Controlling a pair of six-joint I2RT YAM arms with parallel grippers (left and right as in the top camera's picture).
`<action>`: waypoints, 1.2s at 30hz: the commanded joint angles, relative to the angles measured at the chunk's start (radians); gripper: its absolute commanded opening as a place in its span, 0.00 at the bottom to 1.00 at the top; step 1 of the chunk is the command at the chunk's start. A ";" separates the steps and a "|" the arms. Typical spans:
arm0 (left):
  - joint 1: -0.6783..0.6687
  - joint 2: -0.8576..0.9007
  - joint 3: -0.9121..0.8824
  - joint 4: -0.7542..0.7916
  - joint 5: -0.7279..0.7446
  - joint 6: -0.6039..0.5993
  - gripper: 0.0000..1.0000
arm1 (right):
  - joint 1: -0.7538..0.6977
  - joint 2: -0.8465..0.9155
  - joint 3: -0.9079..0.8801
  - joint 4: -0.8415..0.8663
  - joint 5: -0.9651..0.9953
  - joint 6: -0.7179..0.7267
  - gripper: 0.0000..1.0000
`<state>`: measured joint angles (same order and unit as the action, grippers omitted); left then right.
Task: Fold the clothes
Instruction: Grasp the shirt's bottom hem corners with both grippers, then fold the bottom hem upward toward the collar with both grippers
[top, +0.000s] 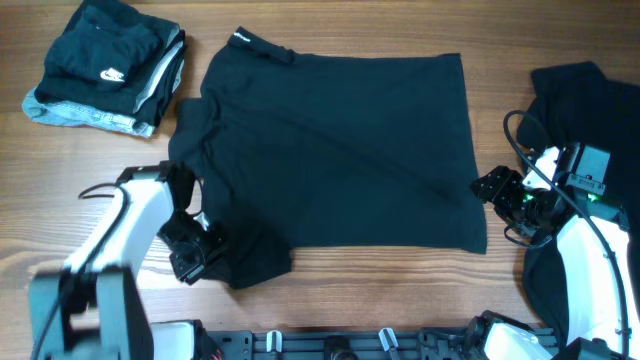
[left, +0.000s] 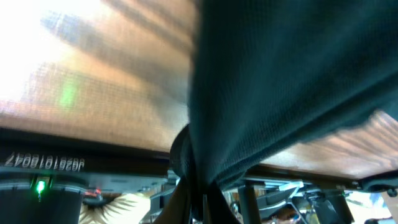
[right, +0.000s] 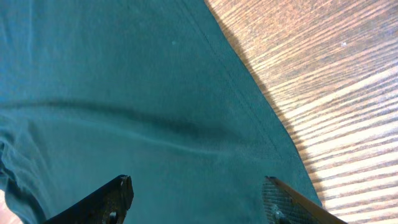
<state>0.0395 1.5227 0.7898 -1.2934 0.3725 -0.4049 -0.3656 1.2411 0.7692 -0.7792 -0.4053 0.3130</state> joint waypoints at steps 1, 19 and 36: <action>-0.003 -0.221 -0.006 -0.060 0.027 0.003 0.04 | -0.002 0.002 0.012 -0.006 0.025 0.006 0.76; -0.003 -0.407 -0.006 -0.043 -0.013 -0.075 0.04 | -0.002 0.264 -0.081 -0.025 0.047 0.049 0.10; -0.002 -0.407 0.094 0.250 0.005 -0.109 0.04 | -0.002 0.128 0.059 -0.216 0.043 0.052 0.10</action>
<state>0.0395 1.1225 0.8654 -1.0378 0.3653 -0.4938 -0.3710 1.3598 0.8162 -1.0012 -0.3660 0.3988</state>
